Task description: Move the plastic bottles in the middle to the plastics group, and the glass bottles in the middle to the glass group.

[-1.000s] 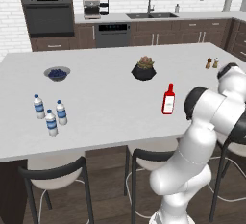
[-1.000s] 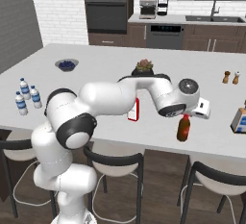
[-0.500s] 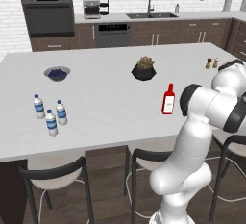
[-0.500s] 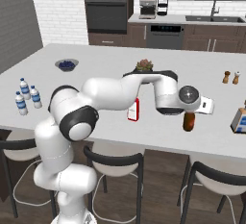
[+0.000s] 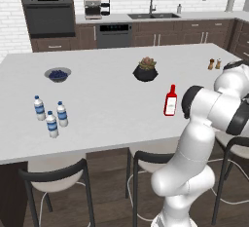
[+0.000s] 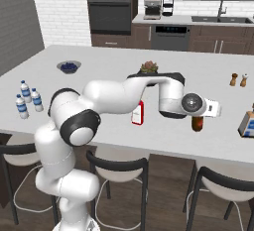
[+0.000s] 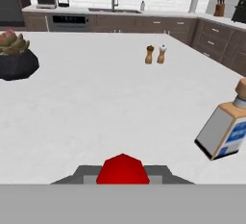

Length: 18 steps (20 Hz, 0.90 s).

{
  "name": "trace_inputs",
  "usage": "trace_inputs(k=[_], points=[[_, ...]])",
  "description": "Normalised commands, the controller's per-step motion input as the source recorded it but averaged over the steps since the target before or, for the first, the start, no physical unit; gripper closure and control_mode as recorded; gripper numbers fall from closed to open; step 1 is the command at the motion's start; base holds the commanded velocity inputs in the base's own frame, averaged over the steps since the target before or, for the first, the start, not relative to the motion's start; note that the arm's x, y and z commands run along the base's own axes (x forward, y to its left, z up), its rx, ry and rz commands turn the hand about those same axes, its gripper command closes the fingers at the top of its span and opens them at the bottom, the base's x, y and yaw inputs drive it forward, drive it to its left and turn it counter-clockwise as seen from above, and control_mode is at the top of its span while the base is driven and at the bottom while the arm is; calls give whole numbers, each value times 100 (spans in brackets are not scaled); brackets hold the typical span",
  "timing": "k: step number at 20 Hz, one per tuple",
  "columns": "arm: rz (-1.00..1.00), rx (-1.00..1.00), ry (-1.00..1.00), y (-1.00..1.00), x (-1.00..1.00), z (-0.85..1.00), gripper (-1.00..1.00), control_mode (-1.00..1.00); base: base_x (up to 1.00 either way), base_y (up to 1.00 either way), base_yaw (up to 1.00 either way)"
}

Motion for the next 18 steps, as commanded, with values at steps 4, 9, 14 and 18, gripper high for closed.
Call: trace_inputs(k=[4, 9, 14, 18], points=[[0, 0, -3, -7, 0, 1, 100, -100, 0, 0, 0], [-2, 0, 0, -30, -11, 1, 100, -100, 0, 0, 0], [-5, 0, 0, -47, -23, 0, 100, -100, 0, 0, 0], [-5, 0, 0, -51, -22, 0, 100, -100, 0, 0, 0]])
